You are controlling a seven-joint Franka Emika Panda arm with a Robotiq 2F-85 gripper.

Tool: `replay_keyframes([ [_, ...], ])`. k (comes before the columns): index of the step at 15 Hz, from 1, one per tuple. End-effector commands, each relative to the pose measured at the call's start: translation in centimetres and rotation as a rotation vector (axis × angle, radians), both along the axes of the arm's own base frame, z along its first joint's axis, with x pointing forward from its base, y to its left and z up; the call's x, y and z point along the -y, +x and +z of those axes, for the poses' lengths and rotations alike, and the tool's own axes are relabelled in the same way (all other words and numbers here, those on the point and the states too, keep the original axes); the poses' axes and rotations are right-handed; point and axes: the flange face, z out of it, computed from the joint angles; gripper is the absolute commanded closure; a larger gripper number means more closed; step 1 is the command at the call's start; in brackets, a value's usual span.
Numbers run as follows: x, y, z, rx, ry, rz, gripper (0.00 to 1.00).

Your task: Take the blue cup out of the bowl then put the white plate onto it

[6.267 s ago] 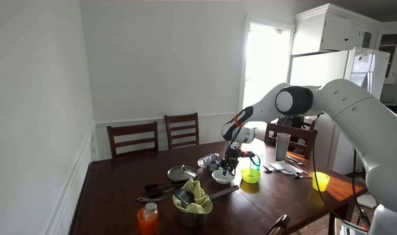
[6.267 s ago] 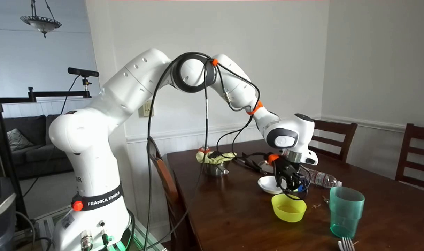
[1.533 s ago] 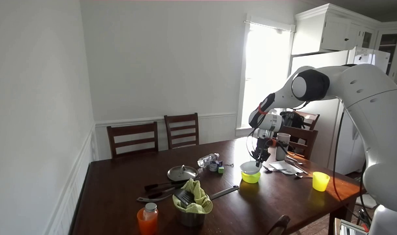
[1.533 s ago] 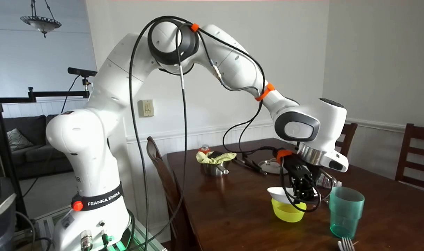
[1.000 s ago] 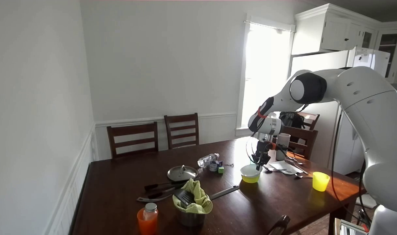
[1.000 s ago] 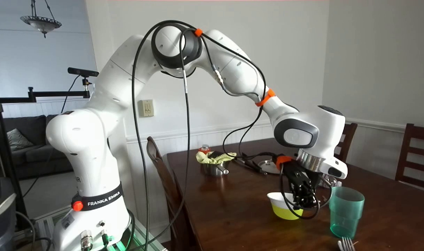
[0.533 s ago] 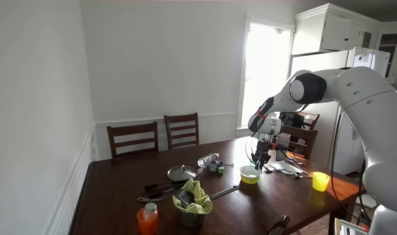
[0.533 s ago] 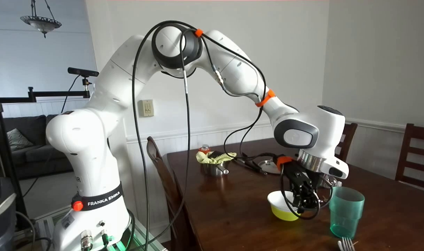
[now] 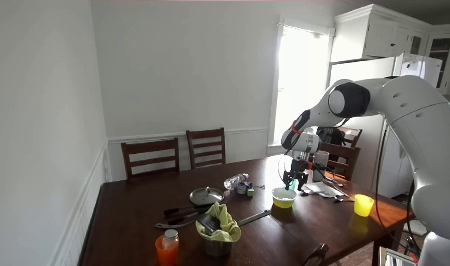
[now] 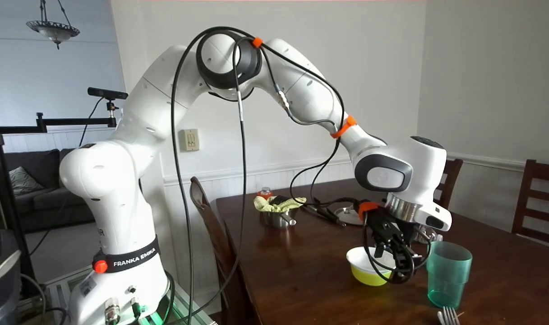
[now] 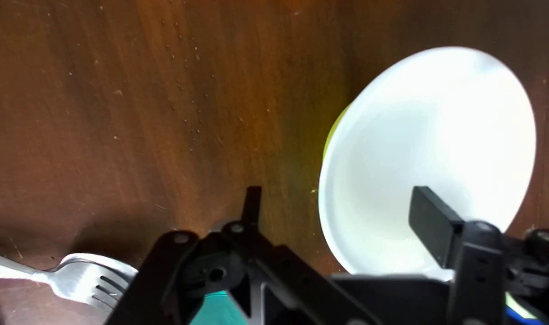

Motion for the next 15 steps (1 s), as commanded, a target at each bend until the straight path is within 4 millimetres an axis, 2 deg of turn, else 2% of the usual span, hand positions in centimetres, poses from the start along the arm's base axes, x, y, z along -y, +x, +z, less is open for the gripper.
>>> replay_keyframes([
  [1,-0.2,0.1,0.6,0.009,-0.009,-0.014,0.0],
  [4,-1.2,0.6,2.6,0.005,-0.024,-0.003,0.0],
  [7,-2.7,1.3,6.5,-0.005,-0.069,0.021,0.0],
  [11,-5.7,1.8,12.5,-0.117,-0.111,0.059,0.0],
  [15,-8.2,2.4,17.0,-0.228,-0.184,0.063,0.0],
])
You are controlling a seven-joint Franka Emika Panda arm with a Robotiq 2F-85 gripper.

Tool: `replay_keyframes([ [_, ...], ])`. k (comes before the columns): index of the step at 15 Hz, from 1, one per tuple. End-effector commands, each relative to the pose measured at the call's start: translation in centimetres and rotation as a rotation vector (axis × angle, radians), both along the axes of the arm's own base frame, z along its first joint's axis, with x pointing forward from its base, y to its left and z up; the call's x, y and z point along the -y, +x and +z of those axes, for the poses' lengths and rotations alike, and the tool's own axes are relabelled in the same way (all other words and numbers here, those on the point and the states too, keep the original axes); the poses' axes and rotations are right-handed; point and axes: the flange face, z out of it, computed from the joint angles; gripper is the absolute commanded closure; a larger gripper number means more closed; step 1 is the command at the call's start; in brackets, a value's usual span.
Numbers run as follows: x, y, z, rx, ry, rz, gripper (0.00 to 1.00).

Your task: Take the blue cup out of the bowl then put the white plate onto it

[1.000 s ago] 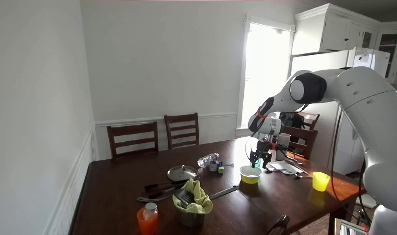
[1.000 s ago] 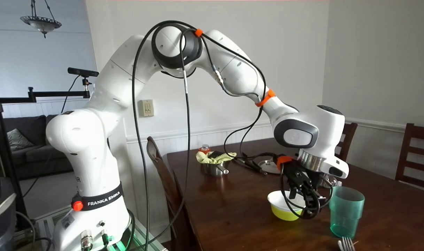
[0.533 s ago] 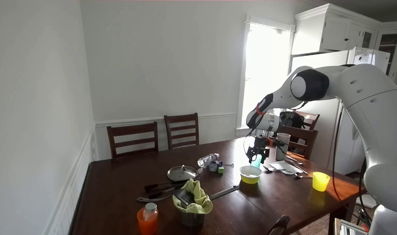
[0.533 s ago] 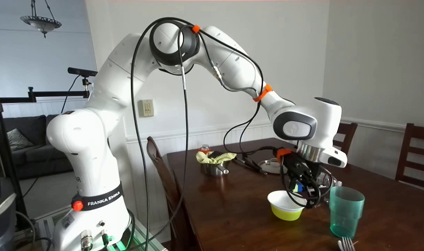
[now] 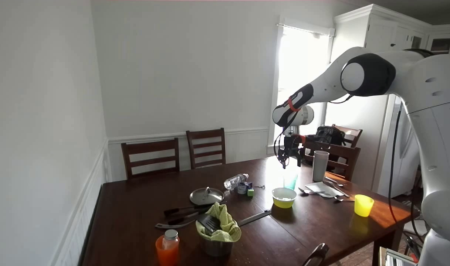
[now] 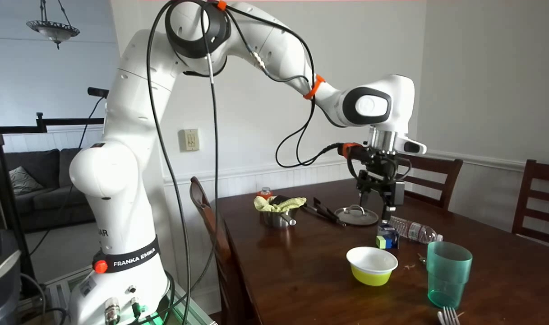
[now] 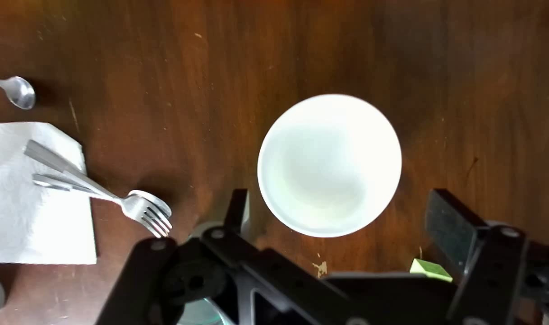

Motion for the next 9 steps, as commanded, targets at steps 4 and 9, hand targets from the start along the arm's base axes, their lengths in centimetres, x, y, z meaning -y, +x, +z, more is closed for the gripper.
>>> replay_keyframes([
  [4,-2.3,0.6,3.6,-0.074,-0.062,0.007,0.0],
  [9,-2.8,0.6,3.9,-0.086,-0.075,0.007,0.0],
])
